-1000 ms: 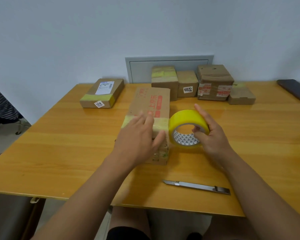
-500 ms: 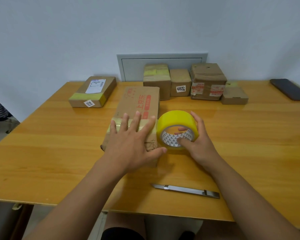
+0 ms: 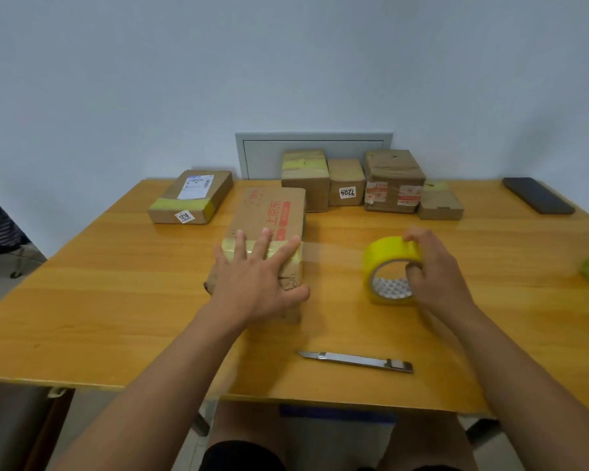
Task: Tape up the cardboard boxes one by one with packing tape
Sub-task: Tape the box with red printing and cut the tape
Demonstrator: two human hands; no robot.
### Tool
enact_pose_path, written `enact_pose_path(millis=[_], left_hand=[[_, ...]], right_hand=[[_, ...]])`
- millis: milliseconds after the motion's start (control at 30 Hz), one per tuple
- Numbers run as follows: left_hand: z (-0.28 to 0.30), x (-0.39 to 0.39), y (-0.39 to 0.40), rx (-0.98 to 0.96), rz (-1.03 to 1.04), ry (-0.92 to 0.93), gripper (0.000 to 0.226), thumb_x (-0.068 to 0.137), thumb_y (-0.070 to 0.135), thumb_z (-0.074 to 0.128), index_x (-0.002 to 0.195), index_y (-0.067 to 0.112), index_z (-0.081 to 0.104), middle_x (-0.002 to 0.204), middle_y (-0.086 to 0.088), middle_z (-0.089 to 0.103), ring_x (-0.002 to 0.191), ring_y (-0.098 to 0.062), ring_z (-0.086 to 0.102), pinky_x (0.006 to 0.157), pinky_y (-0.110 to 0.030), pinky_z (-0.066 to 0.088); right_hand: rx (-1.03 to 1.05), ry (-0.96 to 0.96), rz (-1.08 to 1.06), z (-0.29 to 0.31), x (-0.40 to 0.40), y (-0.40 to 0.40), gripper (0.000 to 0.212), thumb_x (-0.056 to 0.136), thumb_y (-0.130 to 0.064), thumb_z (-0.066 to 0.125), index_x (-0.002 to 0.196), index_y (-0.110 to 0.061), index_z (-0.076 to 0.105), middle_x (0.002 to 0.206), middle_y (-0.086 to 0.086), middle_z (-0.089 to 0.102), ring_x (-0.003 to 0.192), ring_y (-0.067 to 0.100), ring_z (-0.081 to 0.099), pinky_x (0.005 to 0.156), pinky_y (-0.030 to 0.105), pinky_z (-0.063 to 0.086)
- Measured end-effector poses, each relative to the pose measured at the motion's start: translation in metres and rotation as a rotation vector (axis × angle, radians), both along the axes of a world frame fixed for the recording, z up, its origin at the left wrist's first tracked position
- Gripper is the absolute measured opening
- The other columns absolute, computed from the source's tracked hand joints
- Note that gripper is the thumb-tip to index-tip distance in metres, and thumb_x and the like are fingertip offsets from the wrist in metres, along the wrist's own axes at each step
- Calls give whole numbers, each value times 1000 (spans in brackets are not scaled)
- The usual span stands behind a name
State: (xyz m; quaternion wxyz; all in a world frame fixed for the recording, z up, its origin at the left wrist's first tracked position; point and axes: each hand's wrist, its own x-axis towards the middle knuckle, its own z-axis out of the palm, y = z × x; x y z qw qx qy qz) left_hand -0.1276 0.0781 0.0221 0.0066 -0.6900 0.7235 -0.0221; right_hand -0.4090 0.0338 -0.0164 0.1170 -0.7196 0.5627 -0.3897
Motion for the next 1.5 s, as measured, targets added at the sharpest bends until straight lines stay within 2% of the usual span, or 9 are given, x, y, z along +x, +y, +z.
enact_pose_path(millis=[300,567,733,833,933,1033,1200,1300,1500], left_hand=[[6,2,2,59,23,31,83,77,88,33,146,61,-4,165,8,-8,150,-37,-6,112,-68,8],[5,5,4,56,34,34,83,77,87,35,145,62,-6,165,9,-7,150,-36,-6,113,-68,7],[0,4,2,15,17,-4,85,77,87,30,148,58,-6,165,1,-9,148,-38,-19,112,-64,-17],[-3,8,0,18,-25,29,87,78,87,30,149,55,-8,165,-3,-10,150,-32,-16,120,-53,-8],[-4,9,-1,26,-24,34,88,78,88,30,149,55,-9,165,-3,-9,151,-30,-10,122,-50,-2],[-5,8,-1,21,-24,25,88,77,89,28,149,56,-10,165,-3,-9,152,-30,-7,122,-50,0],[-2,6,1,19,-25,33,88,78,89,29,149,55,-11,165,-3,-9,152,-30,-7,122,-49,-1],[-2,6,2,15,-24,37,88,78,89,29,149,55,-11,165,-3,-9,152,-29,-7,121,-49,-1],[-4,7,2,1,-33,34,88,78,89,27,149,54,-13,165,-3,-8,152,-30,-6,121,-50,0]], right_hand=[[-135,324,-61,-9,-13,23,71,86,9,51,143,-33,44,143,7,50,127,31,50,85,47,55],[-198,453,-123,-8,-13,36,63,79,9,59,134,-22,56,140,17,52,118,39,56,67,44,59],[-107,299,-109,-10,-6,37,58,87,-1,51,142,-21,49,154,9,37,139,31,35,101,48,46],[-116,274,-120,-2,4,43,61,85,-21,36,145,-13,45,154,16,35,145,35,25,114,55,30],[-346,413,-110,-3,13,57,59,85,-24,35,140,-7,50,142,21,48,135,39,39,108,54,37],[-486,407,71,-9,25,76,42,89,-25,46,121,-5,64,109,16,63,104,32,57,88,45,50],[-53,622,438,-18,40,92,51,91,-57,39,115,-20,64,101,0,58,92,18,53,71,35,48],[23,698,458,-28,43,92,32,98,-49,41,110,-24,55,103,-3,49,93,16,45,75,35,43],[168,476,401,-29,32,85,16,104,-35,37,96,-24,45,92,-9,46,82,11,42,74,34,39]])
